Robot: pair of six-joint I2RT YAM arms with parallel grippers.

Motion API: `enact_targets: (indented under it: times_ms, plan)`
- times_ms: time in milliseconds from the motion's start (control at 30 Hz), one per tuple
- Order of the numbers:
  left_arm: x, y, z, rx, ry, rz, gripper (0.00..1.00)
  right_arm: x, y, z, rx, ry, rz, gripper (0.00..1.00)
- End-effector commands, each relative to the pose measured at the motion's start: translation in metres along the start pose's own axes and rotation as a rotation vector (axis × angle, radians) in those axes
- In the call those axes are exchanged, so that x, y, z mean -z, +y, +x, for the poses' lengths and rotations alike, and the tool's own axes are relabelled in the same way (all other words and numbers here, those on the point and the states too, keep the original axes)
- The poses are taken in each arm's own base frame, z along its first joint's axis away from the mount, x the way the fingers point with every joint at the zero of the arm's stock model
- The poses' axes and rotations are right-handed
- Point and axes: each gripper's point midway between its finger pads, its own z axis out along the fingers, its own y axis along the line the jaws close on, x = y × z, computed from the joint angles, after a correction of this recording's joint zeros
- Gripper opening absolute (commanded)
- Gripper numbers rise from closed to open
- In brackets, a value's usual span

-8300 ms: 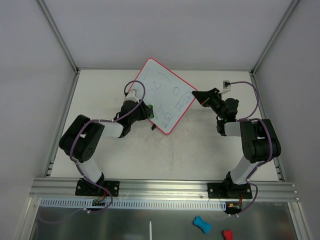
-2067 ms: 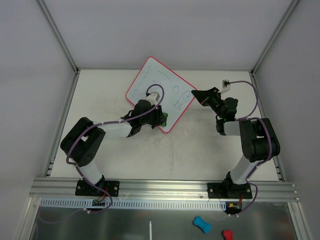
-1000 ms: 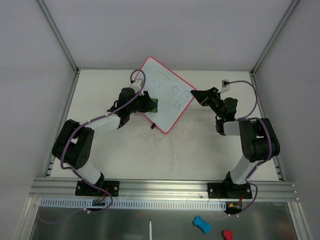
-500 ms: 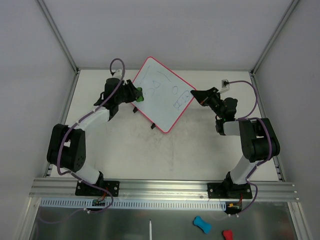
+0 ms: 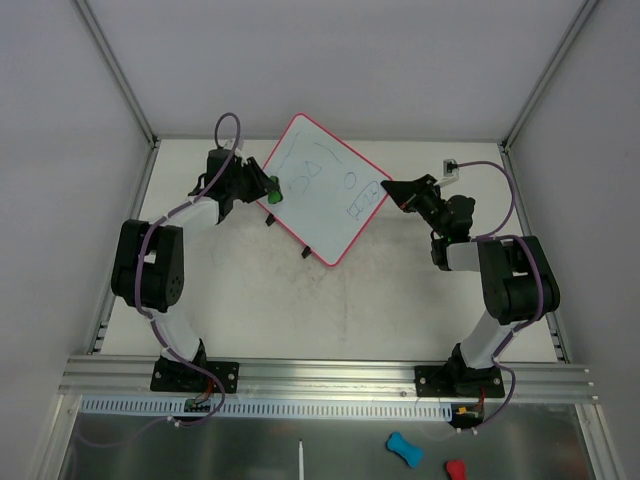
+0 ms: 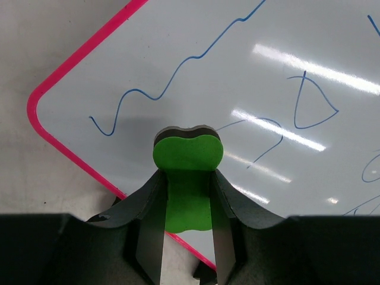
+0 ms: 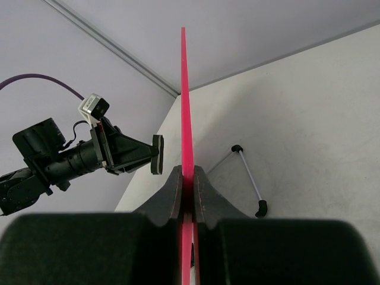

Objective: Erase the whiteboard

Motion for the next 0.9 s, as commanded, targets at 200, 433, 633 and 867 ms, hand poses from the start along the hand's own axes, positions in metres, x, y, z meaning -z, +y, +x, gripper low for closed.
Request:
enact_targets:
  times_ms: [200,433,633,867]
  plan:
    - [-0.018,-0.01,-0.023,-0.054,-0.061,-0.014,0.0,-0.006,0.032,0.006,0.047,0.044,-0.126,0.0]
    - [-0.034,-0.007,-0.02,-0.076,-0.068,-0.053,0.0,-0.007,0.032,0.006,0.048,0.043,-0.127,0.0]
    - [-0.046,-0.005,-0.016,-0.083,-0.051,-0.055,0.0,-0.007,0.034,0.005,0.049,0.044,-0.131,0.0]
    - [-0.057,-0.017,-0.002,-0.146,-0.005,-0.051,0.0,-0.006,0.034,0.005,0.049,0.043,-0.13,0.0]
